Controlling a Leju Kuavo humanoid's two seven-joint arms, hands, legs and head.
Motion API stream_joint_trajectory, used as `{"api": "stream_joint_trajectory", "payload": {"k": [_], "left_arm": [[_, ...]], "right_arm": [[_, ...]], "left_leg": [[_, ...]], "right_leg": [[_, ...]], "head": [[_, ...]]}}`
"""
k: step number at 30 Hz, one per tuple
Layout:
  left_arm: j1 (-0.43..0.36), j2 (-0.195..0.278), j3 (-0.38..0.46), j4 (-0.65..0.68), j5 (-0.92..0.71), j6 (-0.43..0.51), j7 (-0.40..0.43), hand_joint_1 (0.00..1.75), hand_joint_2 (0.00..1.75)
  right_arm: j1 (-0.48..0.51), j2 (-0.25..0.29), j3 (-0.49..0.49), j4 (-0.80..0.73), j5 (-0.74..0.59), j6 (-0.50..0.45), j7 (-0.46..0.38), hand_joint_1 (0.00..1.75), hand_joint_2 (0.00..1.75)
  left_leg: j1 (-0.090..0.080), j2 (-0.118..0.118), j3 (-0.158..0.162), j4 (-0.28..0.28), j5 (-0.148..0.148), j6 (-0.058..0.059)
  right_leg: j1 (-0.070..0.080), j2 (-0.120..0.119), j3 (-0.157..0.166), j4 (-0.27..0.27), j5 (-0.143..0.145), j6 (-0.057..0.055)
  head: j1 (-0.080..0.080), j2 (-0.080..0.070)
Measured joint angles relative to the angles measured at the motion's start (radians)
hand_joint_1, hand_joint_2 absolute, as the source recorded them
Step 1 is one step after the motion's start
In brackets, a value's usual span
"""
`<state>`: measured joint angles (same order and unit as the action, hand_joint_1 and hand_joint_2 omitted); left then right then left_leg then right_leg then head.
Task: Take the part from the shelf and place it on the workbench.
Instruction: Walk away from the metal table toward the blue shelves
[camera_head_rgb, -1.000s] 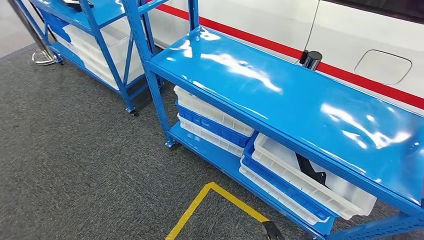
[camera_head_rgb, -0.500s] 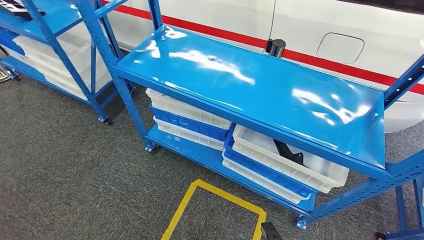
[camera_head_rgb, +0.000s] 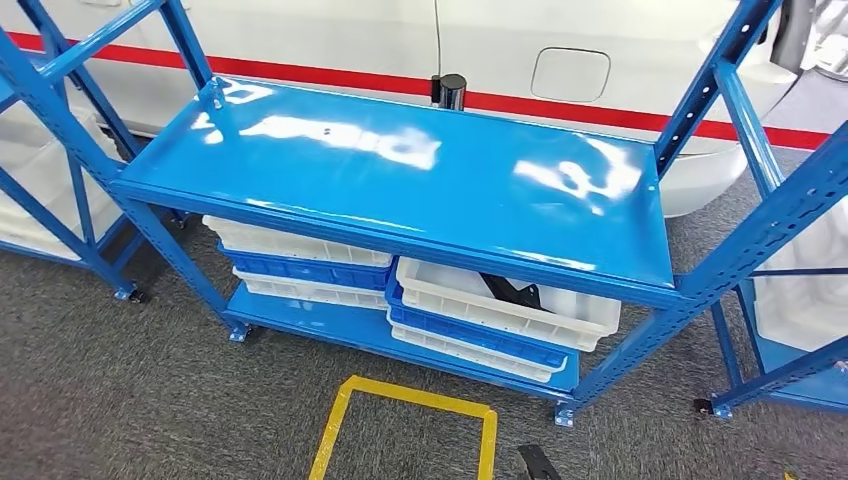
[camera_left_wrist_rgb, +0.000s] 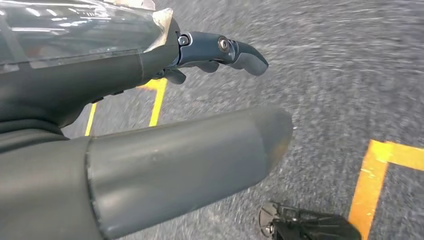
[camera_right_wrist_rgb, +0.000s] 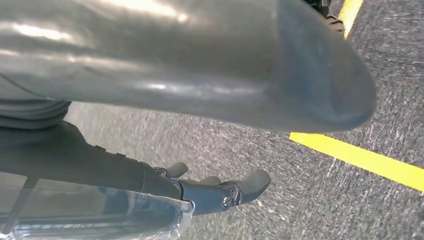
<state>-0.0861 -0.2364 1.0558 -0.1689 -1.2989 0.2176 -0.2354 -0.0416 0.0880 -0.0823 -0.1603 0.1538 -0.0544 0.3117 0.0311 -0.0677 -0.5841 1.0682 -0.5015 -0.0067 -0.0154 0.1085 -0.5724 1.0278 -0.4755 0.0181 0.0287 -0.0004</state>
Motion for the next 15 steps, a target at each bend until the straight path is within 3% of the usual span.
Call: {"api": "stream_joint_trajectory", "payload": {"k": [1, 3, 5, 7, 9, 10, 11, 13, 15], "left_arm": [[-0.001, 0.0, 0.0, 0.0, -0.001, 0.0, 0.0, 0.0, 0.0], [-0.003, -0.002, -0.001, 0.0, -0.001, 0.003, 0.0, 0.0, 0.0], [-0.004, -0.003, -0.001, 0.0, 0.0, 0.006, -0.001, 0.0, 0.0], [-0.002, -0.004, -0.001, 0.0, 0.0, 0.007, -0.002, 0.0, 0.0], [-0.002, -0.004, -0.001, 0.0, 0.0, 0.007, -0.002, 0.0, 0.0], [-0.002, -0.004, -0.001, 0.0, 0.0, 0.007, -0.002, 0.0, 0.0], [-0.002, -0.004, -0.001, 0.0, 0.0, 0.007, -0.002, 0.0, 0.0], [-0.002, -0.005, -0.001, 0.0, 0.0, 0.007, -0.004, 0.0, 0.0], [-0.002, -0.006, -0.001, 0.0, 0.0, 0.006, -0.006, 0.0, 0.0]], "right_arm": [[0.0, 0.0, 0.0, 0.0, 0.0, -0.003, 0.0, 0.0, 0.0], [0.005, 0.0, 0.0, 0.0, 0.003, -0.01, -0.002, 0.0, 0.0], [0.008, -0.001, 0.0, 0.0, 0.005, -0.016, -0.007, 0.0, 0.0], [0.003, 0.0, 0.0, 0.0, 0.007, -0.019, -0.01, 0.0, 0.0], [0.0, 0.0, 0.0, 0.0, 0.009, -0.019, -0.01, 0.0, 0.0], [0.001, 0.0, 0.0, 0.0, 0.01, -0.019, -0.01, 0.0, 0.0], [0.003, -0.001, 0.0, 0.0, 0.011, -0.02, -0.01, 0.0, 0.0], [0.003, -0.004, 0.0, 0.0, 0.015, -0.02, -0.011, 0.0, 0.0], [0.0, -0.004, 0.0, 0.0, 0.02, -0.02, -0.013, 0.0, 0.0]], "left_leg": [[-0.002, -0.008, 0.005, -0.016, 0.002, 0.003], [-0.006, 0.011, 0.009, -0.024, 0.004, 0.017], [-0.006, 0.032, 0.015, -0.034, 0.009, 0.033], [-0.008, 0.059, 0.018, -0.039, 0.01, 0.044], [-0.011, 0.088, 0.019, -0.039, 0.006, 0.049], [-0.012, 0.101, 0.02, -0.039, 0.004, 0.049], [-0.012, 0.114, 0.022, -0.039, 0.002, 0.047], [-0.012, 0.137, 0.031, -0.039, -0.005, 0.04], [-0.018, 0.157, 0.041, -0.038, -0.014, 0.028]], "right_leg": [[0.001, 0.01, -0.004, 0.0, 0.0, 0.007], [-0.001, 0.021, -0.012, -0.003, 0.002, 0.02], [-0.001, -0.022, -0.03, 0.024, -0.012, 0.026], [0.0, -0.08, -0.081, 0.126, -0.059, 0.021], [-0.002, -0.095, -0.145, 0.248, -0.102, 0.022], [-0.003, -0.097, -0.159, 0.273, -0.106, 0.026], [-0.004, -0.101, -0.152, 0.256, -0.093, 0.034], [-0.005, -0.134, -0.086, 0.128, -0.04, 0.05], [0.0, -0.178, -0.026, 0.021, -0.001, 0.048]], "head": [[0.0, 0.0], [0.001, 0.0], [0.002, 0.0], [0.003, 0.0], [0.003, 0.0], [0.003, 0.0], [0.003, 0.0], [0.004, 0.0], [0.003, 0.0]]}}
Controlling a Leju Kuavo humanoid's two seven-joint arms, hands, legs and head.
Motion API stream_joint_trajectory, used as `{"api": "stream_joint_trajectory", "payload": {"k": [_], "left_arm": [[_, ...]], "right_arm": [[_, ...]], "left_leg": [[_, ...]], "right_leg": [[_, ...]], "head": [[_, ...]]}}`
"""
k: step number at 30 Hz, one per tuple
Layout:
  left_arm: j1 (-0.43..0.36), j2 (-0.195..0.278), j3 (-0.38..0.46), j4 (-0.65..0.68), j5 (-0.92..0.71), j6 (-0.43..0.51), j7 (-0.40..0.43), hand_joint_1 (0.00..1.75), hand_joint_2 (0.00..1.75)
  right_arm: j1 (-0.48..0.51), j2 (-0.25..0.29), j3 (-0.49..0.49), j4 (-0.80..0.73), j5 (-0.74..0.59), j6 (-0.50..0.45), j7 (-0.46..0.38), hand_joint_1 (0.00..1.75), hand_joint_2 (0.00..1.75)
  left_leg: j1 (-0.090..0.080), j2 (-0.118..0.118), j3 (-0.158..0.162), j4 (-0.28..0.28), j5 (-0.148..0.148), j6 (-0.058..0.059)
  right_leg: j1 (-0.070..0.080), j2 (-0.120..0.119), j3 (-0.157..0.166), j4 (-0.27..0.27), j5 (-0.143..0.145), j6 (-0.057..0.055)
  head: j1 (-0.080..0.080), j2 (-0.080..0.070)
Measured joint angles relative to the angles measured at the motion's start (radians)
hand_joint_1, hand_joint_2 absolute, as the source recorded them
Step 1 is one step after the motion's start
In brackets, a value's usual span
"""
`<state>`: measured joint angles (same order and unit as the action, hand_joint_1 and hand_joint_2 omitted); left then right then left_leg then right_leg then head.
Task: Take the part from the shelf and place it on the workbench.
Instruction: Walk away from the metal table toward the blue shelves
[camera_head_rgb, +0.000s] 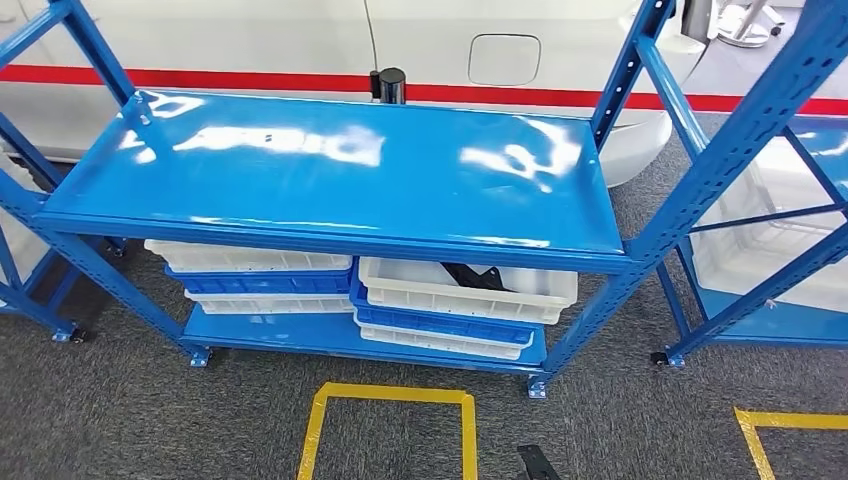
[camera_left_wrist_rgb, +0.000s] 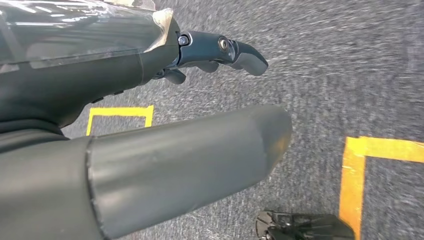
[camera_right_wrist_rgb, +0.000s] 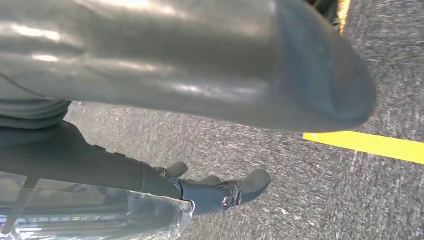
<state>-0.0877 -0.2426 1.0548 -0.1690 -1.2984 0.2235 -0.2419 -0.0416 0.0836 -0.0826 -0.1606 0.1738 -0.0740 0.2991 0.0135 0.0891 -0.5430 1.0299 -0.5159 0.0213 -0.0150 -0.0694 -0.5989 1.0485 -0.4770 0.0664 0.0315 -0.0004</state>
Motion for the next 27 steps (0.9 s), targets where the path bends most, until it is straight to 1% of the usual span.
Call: {"api": "stream_joint_trajectory", "payload": {"k": [1, 2, 3, 8, 10, 11, 12, 13, 14, 15, 16, 17, 18, 19, 20, 21, 22, 23, 24, 25, 26, 27], "left_arm": [[-0.001, 0.0, 0.0, 0.0, 0.0, 0.0, -0.001, 0.0, 0.0], [-0.001, 0.0, 0.0, 0.0, 0.0, 0.0, -0.002, 0.0, 0.0], [-0.002, 0.0, 0.0, 0.0, 0.001, 0.0, -0.002, 0.0, 0.0], [-0.003, -0.001, 0.0, 0.0, 0.001, 0.0, -0.002, 0.0, 0.0], [-0.003, -0.001, 0.0, 0.0, 0.001, 0.0, -0.002, 0.0, 0.0], [-0.004, -0.001, 0.0, 0.0, 0.001, 0.0, -0.002, 0.0, 0.0], [-0.004, -0.002, 0.0, 0.0, 0.001, 0.0, -0.003, 0.0, 0.0], [-0.003, -0.002, 0.0, 0.0, 0.002, 0.0, -0.003, 0.0, 0.0], [-0.002, -0.001, -0.001, 0.0, 0.002, 0.0, -0.003, 0.0, 0.0], [0.0, -0.001, -0.001, 0.0, 0.002, 0.0, -0.003, 0.0, 0.0], [0.0, 0.0, -0.001, 0.0, 0.002, 0.0, -0.003, 0.0, 0.0], [0.0, 0.001, -0.001, 0.0, 0.002, 0.0, -0.003, 0.0, 0.0], [0.0, 0.001, -0.001, 0.0, 0.002, 0.0, -0.003, 0.0, 0.0], [-0.001, 0.001, -0.001, 0.0, 0.003, 0.0, -0.003, 0.0, 0.0], [-0.001, 0.001, -0.001, 0.0, 0.003, 0.0, -0.003, 0.0, 0.0], [-0.002, 0.0, -0.001, 0.0, 0.003, 0.0, -0.003, 0.0, 0.0], [-0.002, 0.0, -0.001, 0.0, 0.003, 0.0, -0.003, 0.0, 0.0], [-0.001, 0.0, -0.001, 0.0, 0.003, 0.0, -0.003, 0.0, 0.0], [0.0, -0.001, -0.001, 0.0, 0.003, 0.0, -0.003, 0.0, 0.0], [0.001, -0.001, -0.001, 0.0, 0.003, 0.0, -0.003, 0.0, 0.0], [0.001, -0.001, -0.001, 0.0, 0.003, 0.0, -0.003, 0.0, 0.0], [0.001, 0.0, -0.001, 0.0, 0.003, 0.0, -0.003, 0.0, 0.0]], "right_arm": [[-0.001, 0.0, 0.0, 0.0, 0.002, 0.0, -0.001, 0.0, 0.0], [-0.001, 0.0, 0.0, 0.0, 0.003, 0.0, -0.003, 0.0, 0.0], [-0.001, 0.0, 0.0, 0.0, 0.003, 0.0, -0.004, 0.0, 0.0], [0.0, 0.0, 0.0, 0.0, 0.003, 0.0, -0.004, 0.0, 0.0], [0.001, 0.0, 0.0, 0.0, 0.003, 0.0, -0.004, 0.0, 0.0], [0.002, -0.001, 0.0, 0.0, 0.004, 0.0, -0.005, 0.0, 0.0], [0.002, -0.001, 0.0, 0.0, 0.004, 0.0, -0.006, 0.0, 0.0], [0.002, -0.001, 0.0, 0.0, 0.004, 0.0, -0.007, 0.0, 0.0], [0.002, -0.001, -0.001, 0.0, 0.004, 0.0, -0.007, 0.0, 0.0], [0.002, -0.001, -0.001, 0.0, 0.004, 0.0, -0.008, 0.0, 0.0], [0.002, -0.001, -0.001, 0.0, 0.004, 0.0, -0.008, 0.0, 0.0], [0.001, 0.0, -0.001, 0.0, 0.004, 0.0, -0.008, 0.0, 0.0], [0.001, 0.0, -0.001, 0.0, 0.004, 0.0, -0.008, 0.0, 0.0], [0.001, 0.0, -0.001, 0.0, 0.004, 0.0, -0.008, 0.0, 0.0], [0.003, -0.001, -0.001, 0.0, 0.004, 0.0, -0.008, 0.0, 0.0], [0.005, -0.001, -0.001, 0.0, 0.004, 0.0, -0.008, 0.0, 0.0], [0.007, -0.002, -0.001, 0.0, 0.004, 0.0, -0.008, 0.0, 0.0], [0.006, -0.001, 0.0, 0.0, 0.004, 0.0, -0.008, 0.0, 0.0], [0.003, -0.001, 0.0, 0.0, 0.004, 0.0, -0.009, 0.0, 0.0], [0.001, -0.001, 0.0, 0.0, 0.005, 0.0, -0.009, 0.0, 0.0], [-0.001, -0.001, 0.0, 0.0, 0.005, 0.0, -0.01, 0.0, 0.0], [0.0, -0.002, 0.0, 0.0, 0.006, 0.0, -0.011, 0.0, 0.0]], "left_leg": [[-0.003, 0.009, 0.005, 0.0, -0.004, -0.006], [-0.005, 0.016, 0.009, -0.001, -0.007, -0.01], [-0.005, 0.021, 0.012, -0.002, -0.007, -0.012], [-0.004, 0.027, 0.015, -0.004, -0.007, -0.013], [-0.003, 0.033, 0.018, -0.007, -0.008, -0.016], [-0.001, 0.013, 0.013, 0.009, -0.02, -0.02], [0.002, -0.017, -0.024, 0.085, -0.057, -0.025], [0.005, -0.049, -0.055, 0.14, -0.071, -0.028], [0.009, -0.085, -0.077, 0.171, -0.072, -0.031], [0.011, -0.112, -0.085, 0.168, -0.053, -0.03], [0.014, -0.142, -0.058, 0.096, -0.012, -0.028], [0.016, -0.165, -0.038, 0.047, 0.007, -0.026], [0.016, -0.183, -0.027, 0.021, 0.013, -0.024], [0.013, -0.185, -0.025, 0.012, 0.012, -0.019], [0.011, -0.17, -0.024, 0.009, 0.015, -0.012], [0.009, -0.157, -0.02, 0.004, 0.018, -0.004], [0.009, -0.144, -0.017, -0.002, 0.022, 0.005], [0.01, -0.129, -0.013, -0.008, 0.025, 0.012], [0.009, -0.115, -0.012, -0.011, 0.026, 0.016], [0.008, -0.099, -0.011, -0.011, 0.025, 0.019], [0.007, -0.083, -0.011, -0.011, 0.023, 0.02], [0.006, -0.068, -0.011, -0.011, 0.022, 0.02]], "right_leg": [[0.004, -0.009, 0.01, -0.018, 0.006, -0.006], [0.007, -0.004, 0.011, -0.018, 0.008, -0.012], [0.008, 0.003, 0.009, -0.017, 0.008, -0.016], [0.009, 0.008, 0.008, -0.017, 0.008, -0.018], [0.01, 0.015, 0.007, -0.018, 0.008, -0.021], [0.005, 0.026, 0.008, -0.021, 0.009, -0.028], [0.001, 0.048, 0.01, -0.023, 0.01, -0.039], [-0.004, 0.079, 0.014, -0.025, 0.012, -0.048], [-0.008, 0.113, 0.019, -0.026, 0.013, -0.057], [-0.007, 0.142, 0.021, -0.026, 0.013, -0.06], [-0.005, 0.162, 0.021, -0.023, 0.012, -0.057], [-0.002, 0.174, 0.019, -0.021, 0.011, -0.052], [-0.001, 0.184, 0.015, -0.02, 0.011, -0.046], [-0.002, 0.195, 0.01, -0.021, 0.012, -0.038], [-0.003, 0.203, 0.005, -0.024, 0.014, -0.03], [-0.004, 0.191, 0.0, -0.021, 0.015, -0.023], [-0.004, 0.167, -0.009, -0.007, 0.008, -0.02], [-0.002, 0.137, -0.025, 0.023, -0.007, -0.021], [-0.002, 0.106, -0.05, 0.071, -0.03, -0.024], [-0.002, 0.091, -0.083, 0.134, -0.057, -0.026], [-0.003, 0.085, -0.114, 0.195, -0.079, -0.026], [-0.005, 0.082, -0.135, 0.236, -0.09, -0.022]], "head": [[-0.001, 0.0], [-0.001, 0.0], [-0.002, 0.0], [-0.002, 0.0], [-0.002, 0.0], [-0.002, 0.0], [-0.003, 0.0], [-0.004, 0.0], [-0.005, 0.0], [-0.005, 0.0], [-0.005, 0.0], [-0.004, 0.0], [-0.004, 0.0], [-0.004, 0.0], [-0.004, 0.0], [-0.004, 0.0], [-0.002, 0.0], [-0.001, 0.0], [0.0, 0.0], [0.001, 0.0], [0.001, 0.0], [0.001, 0.0]]}}
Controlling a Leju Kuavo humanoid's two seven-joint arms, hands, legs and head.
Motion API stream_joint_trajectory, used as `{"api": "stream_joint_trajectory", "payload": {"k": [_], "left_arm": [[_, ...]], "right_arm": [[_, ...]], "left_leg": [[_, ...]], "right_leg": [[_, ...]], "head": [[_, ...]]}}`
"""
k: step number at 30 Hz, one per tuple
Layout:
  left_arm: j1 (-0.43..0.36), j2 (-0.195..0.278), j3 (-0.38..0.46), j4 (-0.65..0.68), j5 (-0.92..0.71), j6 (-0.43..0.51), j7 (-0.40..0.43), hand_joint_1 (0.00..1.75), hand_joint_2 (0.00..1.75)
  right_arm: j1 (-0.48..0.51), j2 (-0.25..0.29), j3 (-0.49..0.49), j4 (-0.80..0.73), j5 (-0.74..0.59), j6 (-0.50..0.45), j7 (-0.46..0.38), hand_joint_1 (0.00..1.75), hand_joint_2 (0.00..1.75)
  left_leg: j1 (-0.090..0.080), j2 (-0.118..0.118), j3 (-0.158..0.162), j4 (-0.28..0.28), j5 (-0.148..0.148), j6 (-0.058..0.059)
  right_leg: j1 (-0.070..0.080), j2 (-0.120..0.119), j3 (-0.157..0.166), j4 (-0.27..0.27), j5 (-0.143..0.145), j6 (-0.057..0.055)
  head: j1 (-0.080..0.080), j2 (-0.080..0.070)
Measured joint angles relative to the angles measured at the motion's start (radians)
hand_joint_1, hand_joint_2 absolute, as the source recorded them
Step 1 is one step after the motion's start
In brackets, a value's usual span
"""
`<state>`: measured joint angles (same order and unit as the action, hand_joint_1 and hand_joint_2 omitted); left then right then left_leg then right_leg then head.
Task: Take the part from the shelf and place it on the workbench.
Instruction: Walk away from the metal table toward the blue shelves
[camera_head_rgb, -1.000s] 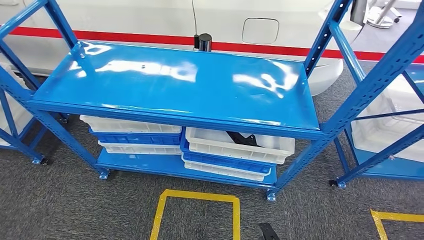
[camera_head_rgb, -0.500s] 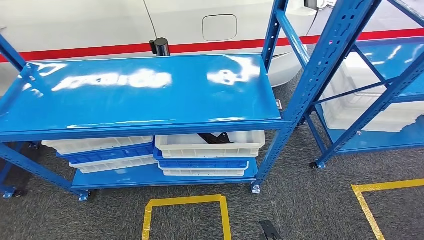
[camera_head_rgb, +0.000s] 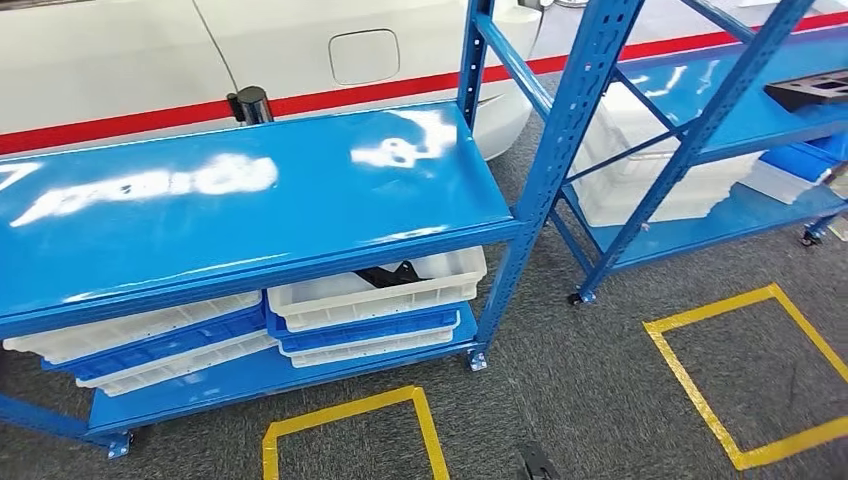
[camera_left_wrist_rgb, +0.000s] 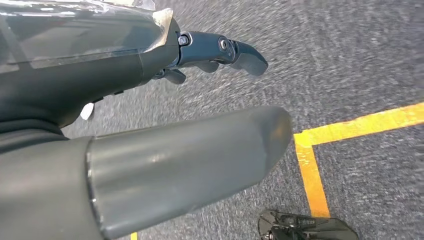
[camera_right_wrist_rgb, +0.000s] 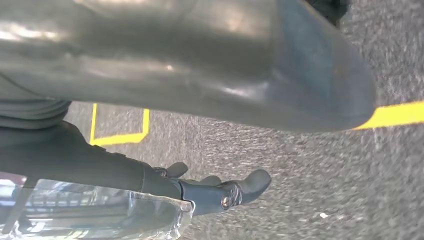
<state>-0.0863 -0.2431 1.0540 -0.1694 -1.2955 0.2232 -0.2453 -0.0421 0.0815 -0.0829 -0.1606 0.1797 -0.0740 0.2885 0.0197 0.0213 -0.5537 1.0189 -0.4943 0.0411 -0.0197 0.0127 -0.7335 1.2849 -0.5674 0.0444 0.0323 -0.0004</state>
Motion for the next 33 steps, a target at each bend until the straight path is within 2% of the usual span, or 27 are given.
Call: {"api": "stream_joint_trajectory", "payload": {"k": [1, 2, 3, 4, 5, 6, 7, 8, 9, 10, 11, 12, 13, 14, 15, 16, 17, 19, 21, 23, 25, 29, 33], "left_arm": [[0.0, 0.0, 0.0, 0.0, 0.0, 0.0, 0.0, 0.0, 0.0], [0.0, 0.0, 0.0, 0.0, 0.0, 0.0, -0.001, 0.0, 0.0], [0.0, 0.0, 0.0, 0.0, -0.001, 0.0, -0.001, 0.0, 0.0], [0.0, -0.001, 0.0, 0.0, -0.001, 0.0, -0.002, 0.0, 0.0], [-0.001, -0.001, 0.0, 0.0, -0.002, 0.0, -0.003, 0.0, 0.0], [-0.001, -0.001, 0.0, 0.0, -0.003, 0.0, -0.003, 0.0, 0.0], [-0.002, 0.0, 0.0, 0.0, -0.003, 0.0, -0.003, 0.0, 0.0], [-0.004, -0.001, 0.0, 0.0, -0.004, -0.001, -0.003, 0.0, 0.0], [-0.006, -0.001, 0.0, 0.0, -0.004, -0.002, -0.003, 0.0, 0.0], [-0.007, -0.001, 0.0, 0.0, -0.005, -0.002, -0.003, 0.0, 0.0], [-0.008, -0.001, 0.0, 0.0, -0.005, -0.003, -0.003, 0.0, 0.0], [-0.008, -0.001, -0.001, 0.0, -0.005, -0.003, -0.003, 0.0, 0.0], [-0.007, -0.001, -0.001, 0.0, -0.005, -0.003, -0.002, 0.0, 0.0], [-0.006, -0.001, -0.001, 0.0, -0.004, -0.003, -0.002, 0.0, 0.0], [-0.005, -0.001, -0.001, 0.0, -0.004, -0.003, -0.002, 0.0, 0.0], [-0.003, -0.001, -0.001, 0.0, -0.003, -0.002, -0.002, 0.0, 0.0], [-0.003, -0.001, 0.0, 0.0, -0.002, -0.002, -0.002, 0.0, 0.0], [-0.002, -0.001, 0.0, 0.0, -0.002, -0.003, -0.002, 0.0, 0.0], [-0.003, 0.0, 0.0, 0.0, -0.002, -0.003, -0.002, 0.0, 0.0], [-0.004, -0.002, 0.0, 0.0, -0.002, -0.003, -0.002, 0.0, 0.0], [-0.004, -0.003, 0.0, 0.0, -0.003, -0.005, -0.003, 0.0, 0.0], [-0.004, -0.003, -0.001, 0.0, -0.005, -0.011, -0.005, 0.0, 0.0], [-0.004, -0.003, -0.001, 0.0, -0.006, -0.015, -0.006, 0.0, 0.0]], "right_arm": [[0.002, -0.001, 0.0, 0.0, 0.001, 0.0, 0.0, 0.0, 0.0], [0.004, -0.003, 0.0, 0.0, 0.002, 0.0, -0.001, 0.0, 0.0], [0.005, -0.004, 0.0, 0.0, 0.002, 0.0, -0.001, 0.0, 0.0], [0.004, -0.005, 0.0, 0.0, 0.003, 0.0, -0.001, 0.0, 0.0], [0.002, -0.005, 0.0, 0.0, 0.003, 0.0, -0.002, 0.0, 0.0], [0.0, -0.005, 0.0, 0.0, 0.003, 0.0, -0.002, 0.0, 0.0], [0.0, -0.004, 0.0, 0.0, 0.004, 0.0, -0.002, 0.0, 0.0], [0.001, -0.005, 0.0, 0.0, 0.004, 0.0, -0.002, 0.0, 0.0], [0.003, -0.005, 0.0, 0.0, 0.006, 0.0, -0.002, 0.0, 0.0], [0.004, -0.006, 0.0, 0.0, 0.008, -0.001, -0.002, 0.0, 0.0], [0.005, -0.006, 0.0, 0.0, 0.011, -0.003, -0.004, 0.0, 0.0], [0.004, -0.007, 0.0, 0.0, 0.017, -0.005, -0.005, 0.0, 0.0], [0.003, -0.007, 0.0, 0.0, 0.024, -0.007, -0.007, 0.0, 0.0], [0.002, -0.007, 0.001, 0.0, 0.03, -0.01, -0.009, 0.0, 0.0], [0.002, -0.007, 0.002, 0.0, 0.035, -0.011, -0.01, 0.0, 0.0], [0.003, -0.007, 0.002, 0.0, 0.038, -0.012, -0.011, 0.0, 0.0], [0.003, -0.007, 0.002, 0.0, 0.039, -0.012, -0.012, 0.0, 0.0], [0.003, -0.007, 0.002, 0.0, 0.043, -0.014, -0.014, 0.0, 0.0], [0.003, -0.007, 0.002, 0.0, 0.045, -0.016, -0.015, 0.0, 0.0], [0.003, -0.009, 0.003, 0.0, 0.047, -0.017, -0.016, 0.0, 0.0], [0.004, -0.011, 0.003, 0.0, 0.048, -0.018, -0.016, 0.0, 0.0], [0.003, -0.011, 0.004, 0.0, 0.049, -0.018, -0.017, 0.0, 0.0], [0.003, -0.012, 0.004, 0.0, 0.05, -0.018, -0.017, 0.0, 0.0]], "left_leg": [[0.0, 0.014, 0.001, 0.0, -0.002, -0.001], [0.001, 0.027, 0.004, 0.0, -0.005, -0.004], [0.002, 0.039, 0.008, 0.0, -0.008, -0.008], [0.001, 0.05, 0.012, 0.001, -0.012, -0.013], [-0.002, 0.06, 0.016, 0.001, -0.017, -0.02], [-0.005, 0.069, 0.021, 0.001, -0.021, -0.026], [-0.008, 0.079, 0.025, 0.0, -0.024, -0.031], [-0.009, 0.088, 0.031, -0.002, -0.026, -0.036], [-0.006, 0.09, 0.034, -0.002, -0.03, -0.042], [-0.003, 0.078, 0.034, 0.006, -0.038, -0.047], [0.0, 0.056, 0.024, 0.031, -0.056, -0.051], [0.002, 0.026, 0.001, 0.08, -0.084, -0.054], [0.003, 0.0, -0.033, 0.147, -0.117, -0.055], [0.003, -0.014, -0.07, 0.216, -0.146, -0.056], [0.003, -0.021, -0.103, 0.27, -0.161, -0.057], [0.003, -0.023, -0.12, 0.29, -0.155, -0.057], [0.004, -0.024, -0.119, 0.272, -0.13, -0.057], [0.006, -0.026, -0.072, 0.152, -0.053, -0.053], [0.006, -0.03, -0.028, 0.046, -0.008, -0.048], [0.003, -0.031, -0.018, 0.018, -0.001, -0.045], [-0.002, -0.031, -0.018, 0.016, 0.001, -0.042], [-0.01, -0.031, -0.019, 0.017, 0.002, -0.031], [-0.01, -0.031, -0.02, 0.018, 0.002, -0.028]], "right_leg": [[-0.002, -0.003, -0.002, 0.007, 0.003, 0.007], [-0.004, -0.008, 0.016, -0.027, 0.02, 0.017], [-0.006, -0.021, 0.052, -0.092, 0.045, 0.026], [-0.006, -0.045, 0.09, -0.162, 0.068, 0.031], [-0.004, -0.065, 0.122, -0.217, 0.087, 0.03], [-0.001, -0.078, 0.14, -0.25, 0.097, 0.025], [0.003, -0.081, 0.146, -0.26, 0.1, 0.017], [0.005, -0.069, 0.146, -0.26, 0.102, 0.01], [-0.001, -0.058, 0.145, -0.261, 0.103, 0.003], [-0.005, -0.048, 0.146, -0.262, 0.104, -0.004], [-0.01, -0.039, 0.147, -0.264, 0.105, -0.014], [-0.014, -0.031, 0.148, -0.265, 0.106, -0.023], [-0.011, -0.025, 0.148, -0.265, 0.105, -0.03], [-0.009, -0.018, 0.148, -0.265, 0.105, -0.035], [-0.008, -0.01, 0.149, -0.265, 0.104, -0.037], [-0.007, -0.003, 0.151, -0.265, 0.103, -0.038], [-0.006, 0.003, 0.153, -0.265, 0.103, -0.038], [-0.006, 0.015, 0.157, -0.264, 0.101, -0.034], [0.001, 0.022, 0.157, -0.259, 0.096, -0.025], [0.01, 0.024, 0.152, -0.256, 0.09, -0.022], [0.011, 0.023, 0.149, -0.259, 0.089, -0.023], [0.007, 0.023, 0.158, -0.266, 0.095, -0.014], [0.007, 0.023, 0.161, -0.269, 0.097, -0.01]], "head": [[0.0, 0.0], [0.0, 0.0], [0.0, 0.0], [0.001, 0.0], [0.0, 0.0], [-0.001, 0.0], [-0.001, 0.0], [-0.003, 0.0], [-0.003, 0.0], [-0.003, 0.0], [-0.004, 0.0], [-0.004, 0.0], [-0.005, 0.0], [-0.005, 0.0], [-0.005, 0.0], [-0.005, 0.0], [-0.005, 0.0], [-0.005, 0.0], [-0.004, 0.0], [-0.003, 0.0], [-0.003, 0.0], [-0.003, 0.0], [-0.003, 0.0]]}}
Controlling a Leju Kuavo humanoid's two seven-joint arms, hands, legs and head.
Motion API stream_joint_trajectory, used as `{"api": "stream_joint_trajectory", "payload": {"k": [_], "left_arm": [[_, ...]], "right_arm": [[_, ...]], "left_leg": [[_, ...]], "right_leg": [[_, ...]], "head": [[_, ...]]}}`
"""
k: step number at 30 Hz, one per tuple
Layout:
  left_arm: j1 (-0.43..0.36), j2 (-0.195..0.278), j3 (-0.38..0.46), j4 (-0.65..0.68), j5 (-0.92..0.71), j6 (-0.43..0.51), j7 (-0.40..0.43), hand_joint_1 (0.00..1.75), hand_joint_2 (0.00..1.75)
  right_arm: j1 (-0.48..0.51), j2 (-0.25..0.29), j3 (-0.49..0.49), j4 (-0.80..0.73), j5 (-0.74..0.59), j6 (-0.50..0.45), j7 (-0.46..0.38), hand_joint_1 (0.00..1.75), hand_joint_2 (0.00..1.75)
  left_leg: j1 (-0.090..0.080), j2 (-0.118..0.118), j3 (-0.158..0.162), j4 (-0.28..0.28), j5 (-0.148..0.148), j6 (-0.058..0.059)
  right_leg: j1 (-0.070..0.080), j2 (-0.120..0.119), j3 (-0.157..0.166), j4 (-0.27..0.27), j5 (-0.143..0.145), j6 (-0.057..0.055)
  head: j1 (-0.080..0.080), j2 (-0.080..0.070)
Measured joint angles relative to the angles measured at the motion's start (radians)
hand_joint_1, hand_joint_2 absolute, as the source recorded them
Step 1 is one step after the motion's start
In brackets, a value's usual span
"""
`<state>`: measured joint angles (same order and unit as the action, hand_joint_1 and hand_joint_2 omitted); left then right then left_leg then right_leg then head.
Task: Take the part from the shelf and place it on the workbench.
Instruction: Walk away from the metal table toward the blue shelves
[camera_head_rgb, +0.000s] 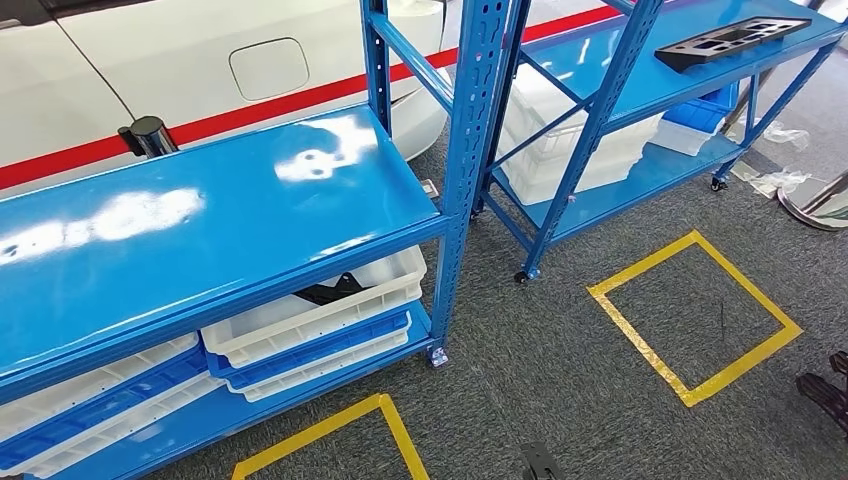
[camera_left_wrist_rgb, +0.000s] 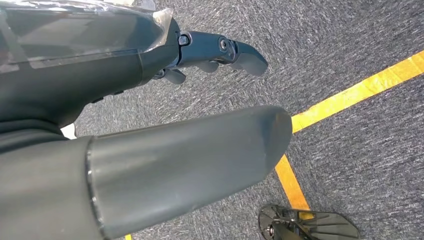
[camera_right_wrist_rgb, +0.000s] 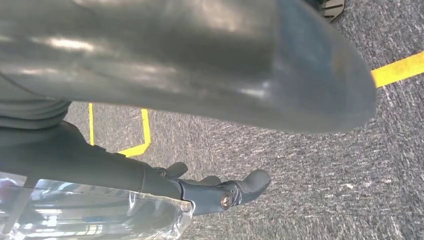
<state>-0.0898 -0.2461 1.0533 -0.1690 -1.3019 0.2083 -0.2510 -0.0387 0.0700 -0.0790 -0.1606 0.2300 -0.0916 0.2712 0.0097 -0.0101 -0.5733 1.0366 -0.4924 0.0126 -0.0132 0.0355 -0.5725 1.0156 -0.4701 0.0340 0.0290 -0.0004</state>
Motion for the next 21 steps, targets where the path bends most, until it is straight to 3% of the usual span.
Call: {"api": "stream_joint_trajectory", "payload": {"k": [5, 14, 18, 21], "left_arm": [[0.0, 0.0, 0.0, 0.0, 0.0, 0.0, 0.0, 0.0, 0.0], [0.0, 0.0, 0.0, 0.0, 0.0, 0.0, 0.0, 0.0, 0.0], [0.0, 0.001, 0.0, 0.0, 0.0, 0.0, 0.0, 0.0, 0.0], [-0.001, 0.001, 0.0, 0.0, 0.001, 0.0, 0.0, 0.0, 0.0]], "right_arm": [[0.0, 0.0, 0.0, 0.0, 0.0, 0.0, 0.0, 0.0, 0.0], [0.0, 0.0, 0.0, 0.0, 0.0, 0.0, 0.0, 0.0, 0.0], [0.0, 0.0, 0.0, 0.0, 0.002, 0.0, -0.001, 0.0, 0.0], [0.0, 0.0, 0.0, 0.0, 0.003, 0.0, -0.001, 0.0, 0.0]], "left_leg": [[0.0, 0.0, 0.0, 0.0, -0.001, 0.002], [0.002, 0.0, 0.002, -0.002, -0.001, 0.002], [-0.001, 0.0, 0.001, 0.001, -0.004, 0.008], [-0.003, 0.003, 0.005, -0.009, 0.009, 0.022]], "right_leg": [[0.0, 0.0, 0.0, -0.001, -0.001, 0.006], [0.002, 0.0, 0.0, -0.001, -0.001, 0.006], [-0.005, 0.0, 0.001, -0.002, 0.001, 0.013], [-0.01, -0.002, -0.001, -0.003, 0.003, 0.023]], "head": [[0.0, 0.0], [0.0, 0.0], [0.0, 0.0], [0.0, 0.0]]}}
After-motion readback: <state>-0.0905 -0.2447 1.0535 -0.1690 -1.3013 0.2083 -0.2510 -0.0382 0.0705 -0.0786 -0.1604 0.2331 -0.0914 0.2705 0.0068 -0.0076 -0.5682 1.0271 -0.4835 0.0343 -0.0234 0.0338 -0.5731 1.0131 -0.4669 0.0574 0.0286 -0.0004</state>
